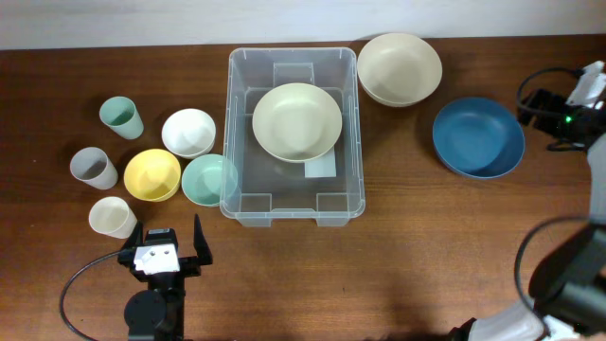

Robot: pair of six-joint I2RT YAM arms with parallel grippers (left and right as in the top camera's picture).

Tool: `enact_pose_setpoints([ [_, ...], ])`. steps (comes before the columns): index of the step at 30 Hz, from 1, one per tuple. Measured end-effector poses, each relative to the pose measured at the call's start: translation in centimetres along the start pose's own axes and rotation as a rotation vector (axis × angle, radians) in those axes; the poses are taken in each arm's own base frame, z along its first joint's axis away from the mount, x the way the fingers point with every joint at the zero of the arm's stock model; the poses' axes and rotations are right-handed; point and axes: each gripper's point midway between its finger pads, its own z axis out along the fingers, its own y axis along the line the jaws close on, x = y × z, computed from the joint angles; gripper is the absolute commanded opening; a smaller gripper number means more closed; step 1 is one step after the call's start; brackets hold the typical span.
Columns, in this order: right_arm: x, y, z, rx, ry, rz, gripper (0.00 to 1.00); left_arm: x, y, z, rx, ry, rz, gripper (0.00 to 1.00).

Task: Pack container
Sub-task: 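Grasp the blue plate's rim with the right gripper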

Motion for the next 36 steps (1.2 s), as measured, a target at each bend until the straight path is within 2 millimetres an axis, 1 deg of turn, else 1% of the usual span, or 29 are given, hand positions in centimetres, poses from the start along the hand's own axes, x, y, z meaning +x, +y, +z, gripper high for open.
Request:
enact_pose_setpoints([
  [4, 2.0, -1.0, 4.4, -0.024, 0.068, 0.002, 0.99, 0.0, 0.0, 0.0, 0.000, 0.000, 0.000, 1.00],
  [8, 4.1, -1.7, 7.6, -0.041, 0.130, -0.010, 0.99, 0.0, 0.0, 0.0, 0.000, 0.000, 0.000, 1.00],
  [12, 5.5, -2.1, 9.2, -0.052, 0.169, -0.024, 0.93, 0.0, 0.0, 0.0, 0.000, 0.000, 0.000, 1.00],
  [16, 6.1, -2.4, 10.2, -0.055, 0.183, -0.045, 0.86, 0.0, 0.0, 0.0, 0.000, 0.000, 0.000, 1.00],
  [22, 6.9, -2.7, 11.2, -0.057, 0.201, -0.045, 0.84, 0.0, 0.0, 0.0, 0.000, 0.000, 0.000, 1.00],
  [26, 7.2, -2.8, 11.7, -0.057, 0.204, -0.046, 0.73, 0.0, 0.0, 0.0, 0.000, 0.000, 0.000, 1.00],
  [28, 7.0, -2.8, 11.7, -0.056, 0.197, -0.048, 0.59, 0.0, 0.0, 0.0, 0.000, 0.000, 0.000, 1.00],
  [30, 7.0, -2.8, 11.7, -0.055, 0.195, -0.046, 0.49, 0.0, 0.0, 0.0, 0.000, 0.000, 0.000, 1.00],
  [32, 6.9, -2.8, 11.7, -0.056, 0.193, -0.048, 0.36, 0.0, 0.0, 0.0, 0.000, 0.000, 0.000, 1.00],
  [34, 6.9, -2.9, 11.7, -0.055, 0.193, -0.048, 0.29, 0.0, 0.0, 0.0, 0.000, 0.000, 0.000, 1.00],
  [36, 6.9, -2.9, 11.7, -0.055, 0.193, -0.047, 0.28, 0.0, 0.0, 0.0, 0.000, 0.000, 0.000, 1.00],
])
